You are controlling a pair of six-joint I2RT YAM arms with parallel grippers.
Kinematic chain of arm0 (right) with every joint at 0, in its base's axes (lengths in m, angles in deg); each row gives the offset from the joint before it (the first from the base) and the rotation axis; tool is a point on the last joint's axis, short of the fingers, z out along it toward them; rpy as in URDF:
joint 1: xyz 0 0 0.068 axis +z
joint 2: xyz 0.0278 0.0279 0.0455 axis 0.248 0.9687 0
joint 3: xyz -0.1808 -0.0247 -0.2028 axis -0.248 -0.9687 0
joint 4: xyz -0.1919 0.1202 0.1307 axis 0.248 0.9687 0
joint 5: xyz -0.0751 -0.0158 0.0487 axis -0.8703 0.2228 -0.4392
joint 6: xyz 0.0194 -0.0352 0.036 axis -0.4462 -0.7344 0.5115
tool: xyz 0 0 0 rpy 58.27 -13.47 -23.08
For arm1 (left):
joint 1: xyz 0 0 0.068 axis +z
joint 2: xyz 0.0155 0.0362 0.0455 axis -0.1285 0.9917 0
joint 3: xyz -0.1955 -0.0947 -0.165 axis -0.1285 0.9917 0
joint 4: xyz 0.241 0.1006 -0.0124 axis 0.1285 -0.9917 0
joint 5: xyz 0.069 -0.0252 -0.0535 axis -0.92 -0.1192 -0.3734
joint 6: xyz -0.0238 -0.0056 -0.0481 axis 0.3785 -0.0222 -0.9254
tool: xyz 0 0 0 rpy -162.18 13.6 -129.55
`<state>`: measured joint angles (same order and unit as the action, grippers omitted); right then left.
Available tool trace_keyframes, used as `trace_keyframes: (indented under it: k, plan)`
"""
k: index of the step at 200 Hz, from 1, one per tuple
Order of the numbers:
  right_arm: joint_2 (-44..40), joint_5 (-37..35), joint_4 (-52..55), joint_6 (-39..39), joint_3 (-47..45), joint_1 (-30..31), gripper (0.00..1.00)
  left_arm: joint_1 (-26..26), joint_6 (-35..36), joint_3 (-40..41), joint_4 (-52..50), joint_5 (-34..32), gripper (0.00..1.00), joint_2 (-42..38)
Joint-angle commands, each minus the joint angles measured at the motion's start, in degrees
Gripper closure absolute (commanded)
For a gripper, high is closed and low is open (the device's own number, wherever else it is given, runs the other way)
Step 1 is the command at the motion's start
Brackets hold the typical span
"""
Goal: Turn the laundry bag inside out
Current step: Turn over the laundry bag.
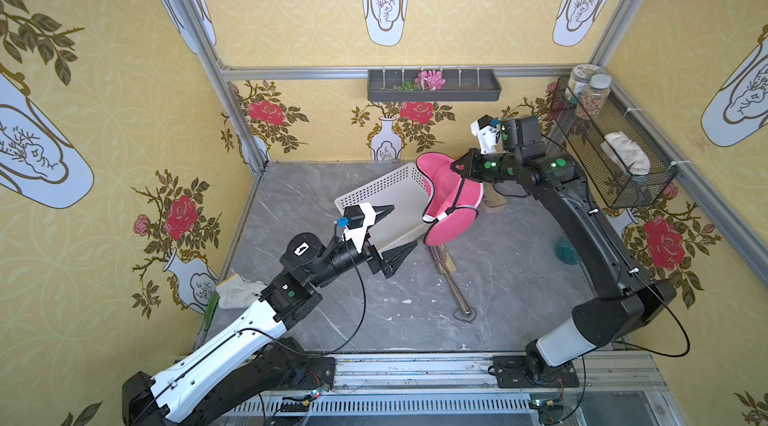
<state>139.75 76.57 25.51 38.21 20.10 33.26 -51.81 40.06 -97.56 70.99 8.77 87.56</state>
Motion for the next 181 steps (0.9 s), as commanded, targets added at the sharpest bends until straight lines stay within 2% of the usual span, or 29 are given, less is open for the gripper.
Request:
trace_keyframes:
  k: [1,26,61,93,114,148,181]
  plan:
    - [-1.2,-3.9,-9.0,-8.1,-0.8,2.2,1.00,0.0,-15.3,-1.6,-3.2,-5.1,0.00,1.5]
    - [-2.8,-6.3,-12.4,-15.7,-4.4,9.1,1.00,0.4,-25.5,-7.1,-9.3,-15.9,0.01,6.5]
    - [-3.1,-10.7,-15.9,-18.8,-6.9,16.8,1.00,1.7,-36.7,-13.7,-16.4,-21.3,0.00,14.3]
    - [-3.5,-12.0,-18.2,-17.4,-8.4,20.5,1.00,8.6,-47.0,-15.3,-27.0,-23.6,0.02,16.5]
    - [-4.2,-11.6,-20.1,-16.4,-10.1,22.5,1.00,10.4,-47.5,-14.3,-27.7,-23.0,0.02,16.5]
    - [-4.8,-10.9,-21.5,-17.5,-11.4,25.2,1.00,11.3,-44.4,-16.1,-28.0,-21.9,0.01,19.9]
    - [-4.7,-15.4,-18.7,-18.4,-10.4,25.3,1.00,11.3,-40.6,-17.8,-28.4,-21.5,0.05,22.0]
